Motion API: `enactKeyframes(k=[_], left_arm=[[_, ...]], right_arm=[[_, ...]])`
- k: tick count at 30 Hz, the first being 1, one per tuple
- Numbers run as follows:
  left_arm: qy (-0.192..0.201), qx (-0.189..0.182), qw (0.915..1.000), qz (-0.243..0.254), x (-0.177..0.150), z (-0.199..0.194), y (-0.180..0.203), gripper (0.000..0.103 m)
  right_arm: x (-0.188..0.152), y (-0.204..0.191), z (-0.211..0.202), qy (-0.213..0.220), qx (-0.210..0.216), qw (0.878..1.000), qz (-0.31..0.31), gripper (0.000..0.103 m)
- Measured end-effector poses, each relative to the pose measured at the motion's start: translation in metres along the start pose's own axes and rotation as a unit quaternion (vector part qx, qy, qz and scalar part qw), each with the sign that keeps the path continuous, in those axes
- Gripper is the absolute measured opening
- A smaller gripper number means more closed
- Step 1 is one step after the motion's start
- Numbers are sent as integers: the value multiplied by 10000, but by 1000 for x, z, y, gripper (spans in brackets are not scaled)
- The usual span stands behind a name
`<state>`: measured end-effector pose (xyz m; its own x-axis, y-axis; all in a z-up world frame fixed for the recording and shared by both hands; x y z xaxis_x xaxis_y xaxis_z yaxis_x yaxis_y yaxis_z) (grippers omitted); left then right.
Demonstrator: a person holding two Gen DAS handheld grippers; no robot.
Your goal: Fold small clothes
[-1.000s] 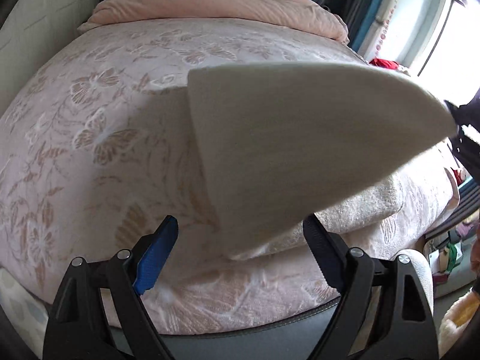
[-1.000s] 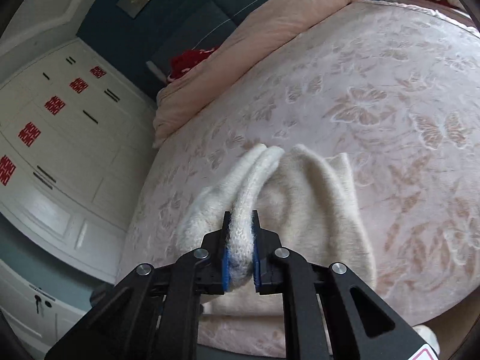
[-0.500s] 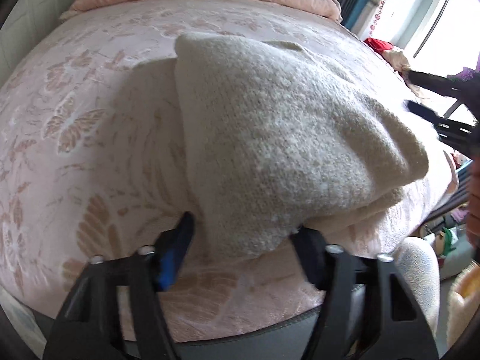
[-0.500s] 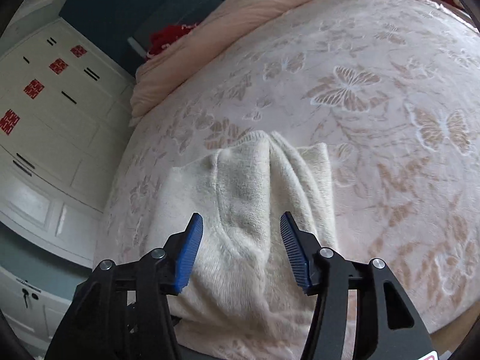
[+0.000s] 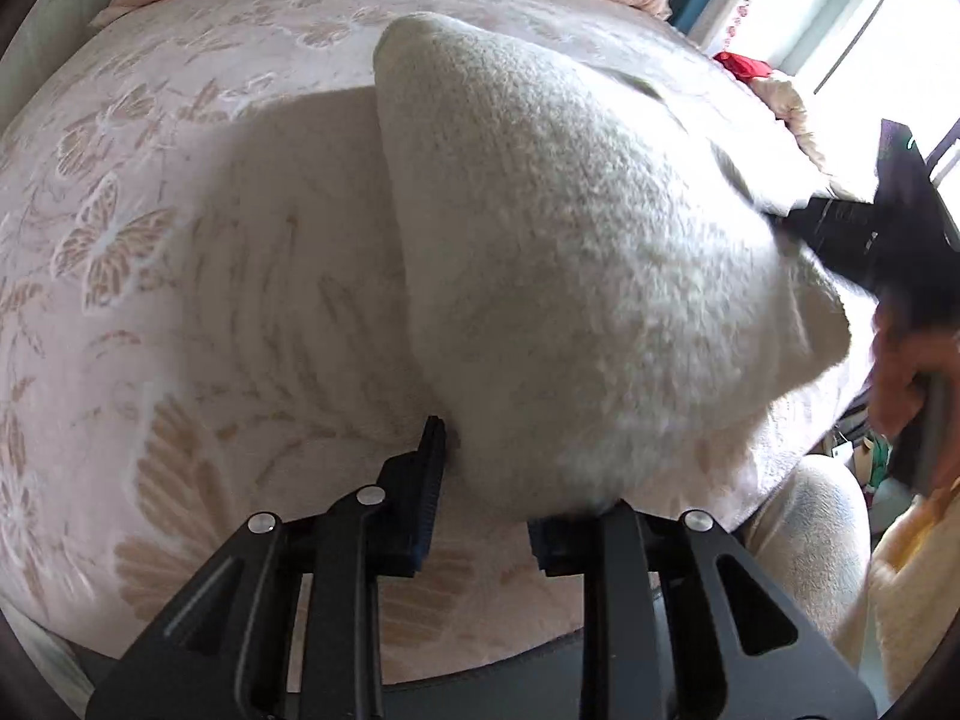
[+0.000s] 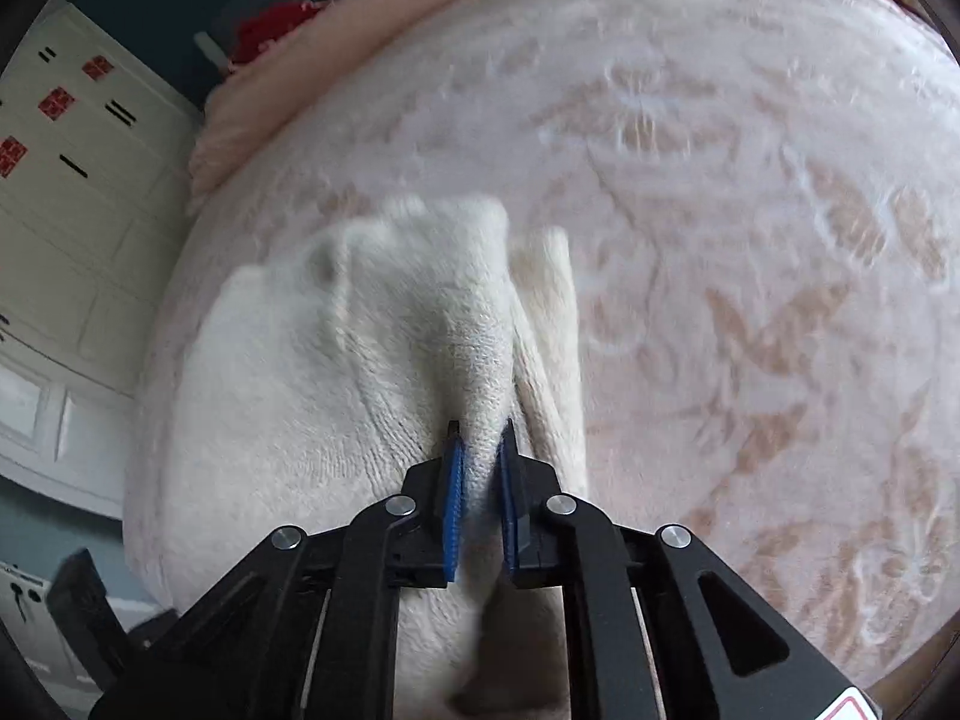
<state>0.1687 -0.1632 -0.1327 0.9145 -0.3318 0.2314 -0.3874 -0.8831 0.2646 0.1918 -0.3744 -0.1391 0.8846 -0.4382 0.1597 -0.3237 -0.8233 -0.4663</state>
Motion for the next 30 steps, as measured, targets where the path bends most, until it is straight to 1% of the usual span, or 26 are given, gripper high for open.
enactKeyframes(k=[2,3,5,7,9,10,12,13,14,15,17,18,19,20,21,22,23,24,25,26,27,28,29,30], left_arm=[[-2,-62,9999,-98,1,-1,-3,26],[-13,-81,9999,-100,2,-1,-5,26],[-25,-120,9999,-79,1,-1,-6,26],[-26,-149,9999,-81,0,-1,-7,27],[-11,-126,9999,-86,0,-1,-6,27],[1,-113,9999,-105,0,-2,-5,27],[21,-61,9999,-138,0,-1,-4,27],[17,-30,9999,-142,0,-2,-4,27],[5,-13,9999,-144,0,-2,-3,27],[-29,4,9999,-139,-1,-3,-3,28],[-78,4,9999,-120,-1,-5,-3,28],[-107,6,9999,-107,-2,-5,-3,30],[-114,16,9999,-100,-2,-5,-4,31],[-111,54,9999,-83,-3,-5,-3,32],[-110,95,9999,-79,-3,-3,-4,32],[-104,127,9998,-89,-4,-1,-4,33],[-86,162,9998,-105,-4,-1,-3,33],[-82,201,9997,-110,-4,-1,-2,33],[-102,261,9996,-49,-5,-4,0,33],[-136,353,9992,93,-7,-10,4,33],[-107,383,9990,210,-10,-18,6,33],[-33,363,9988,331,-12,-27,10,33],[50,300,9986,434,-15,-39,15,34],[142,189,9985,499,-17,-54,21,38]], right_arm=[[-3,-6,-19,275,219,9994,73,22],[-5,-9,-32,386,333,9986,128,24],[-15,-17,-54,564,558,9968,62,42],[-37,-20,-62,532,616,9967,-43,48],[-55,-20,-60,331,678,9971,-92,48],[-68,-22,-51,174,678,9975,-102,49],[-81,-19,-35,40,533,9985,-124,47],[-83,-19,-30,69,460,9988,-154,33],[-80,-20,-29,146,457,9986,-202,12],[-80,-24,-35,177,583,9978,-271,12],[-78,-23,-59,496,341,9975,-367,9],[-79,-20,-69,600,210,9972,-397,8],[-81,-13,-74,625,65,9974,-346,6],[-87,-4,-71,523,-39,9982,-276,2],[-91,5,-64,427,-172,9987,-218,2],[-95,15,-49,257,-284,9991,-163,2],[-100,19,-38,128,-211,9996,-125,2],[-103,22,-34,99,-86,9999,-27,2],[-101,20,-40,209,-24,9998,37,4],[-95,16,-64,499,-24,9986,152,5],[-90,14,-73,613,-92,9980,148,8],[-86,8,-84,739,-133,9971,83,15],[-83,0,-92,837,-144,9964,-14,15],[-76,-12,-101,924,-146,9954,-184,15]])
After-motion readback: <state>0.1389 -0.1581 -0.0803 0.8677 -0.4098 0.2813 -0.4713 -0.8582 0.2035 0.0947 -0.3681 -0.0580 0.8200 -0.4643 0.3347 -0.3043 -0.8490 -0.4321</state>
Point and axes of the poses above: each gripper's, at about its wrist camera, not at the fingertips, and z roughly the way its jaws point, y to its right, x to its top, the point moved 8 cm from there along z, roughly the way its jaws point, and after that the axes turned 11 degrees about -y, right-handed, at the moved point
